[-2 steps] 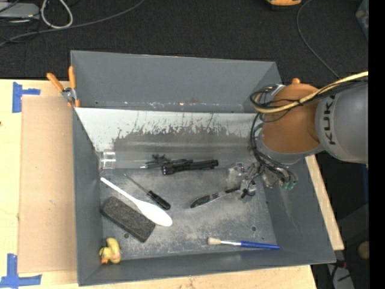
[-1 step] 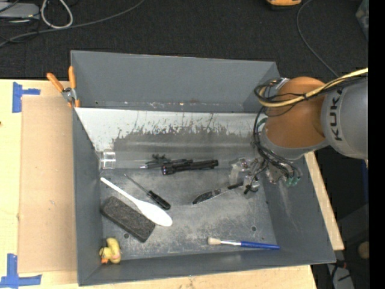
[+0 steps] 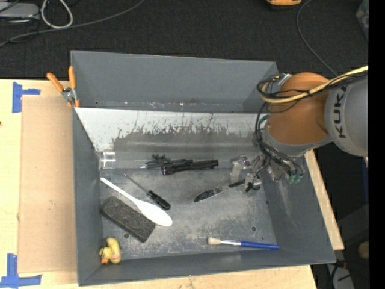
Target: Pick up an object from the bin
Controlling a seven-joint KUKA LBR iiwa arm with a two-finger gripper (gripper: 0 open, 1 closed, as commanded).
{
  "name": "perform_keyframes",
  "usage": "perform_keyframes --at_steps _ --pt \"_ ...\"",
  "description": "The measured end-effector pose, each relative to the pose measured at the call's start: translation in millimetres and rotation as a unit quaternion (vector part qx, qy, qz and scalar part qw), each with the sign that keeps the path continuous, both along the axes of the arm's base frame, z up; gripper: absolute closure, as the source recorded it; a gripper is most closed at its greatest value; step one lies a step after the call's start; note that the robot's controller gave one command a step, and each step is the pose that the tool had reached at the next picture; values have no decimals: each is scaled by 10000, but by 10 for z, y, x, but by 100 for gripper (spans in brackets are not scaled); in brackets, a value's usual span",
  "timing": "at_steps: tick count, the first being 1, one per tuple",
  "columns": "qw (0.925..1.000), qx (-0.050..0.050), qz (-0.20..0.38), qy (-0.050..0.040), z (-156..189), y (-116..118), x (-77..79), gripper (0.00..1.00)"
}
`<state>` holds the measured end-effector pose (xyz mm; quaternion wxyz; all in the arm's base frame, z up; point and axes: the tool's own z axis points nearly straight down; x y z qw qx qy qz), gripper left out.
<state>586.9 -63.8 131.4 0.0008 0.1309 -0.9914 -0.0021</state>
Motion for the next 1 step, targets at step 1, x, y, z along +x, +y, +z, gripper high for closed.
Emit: perform_keyframes --at_steps 1 --pt "10000 4 0 17 447 7 -7 100"
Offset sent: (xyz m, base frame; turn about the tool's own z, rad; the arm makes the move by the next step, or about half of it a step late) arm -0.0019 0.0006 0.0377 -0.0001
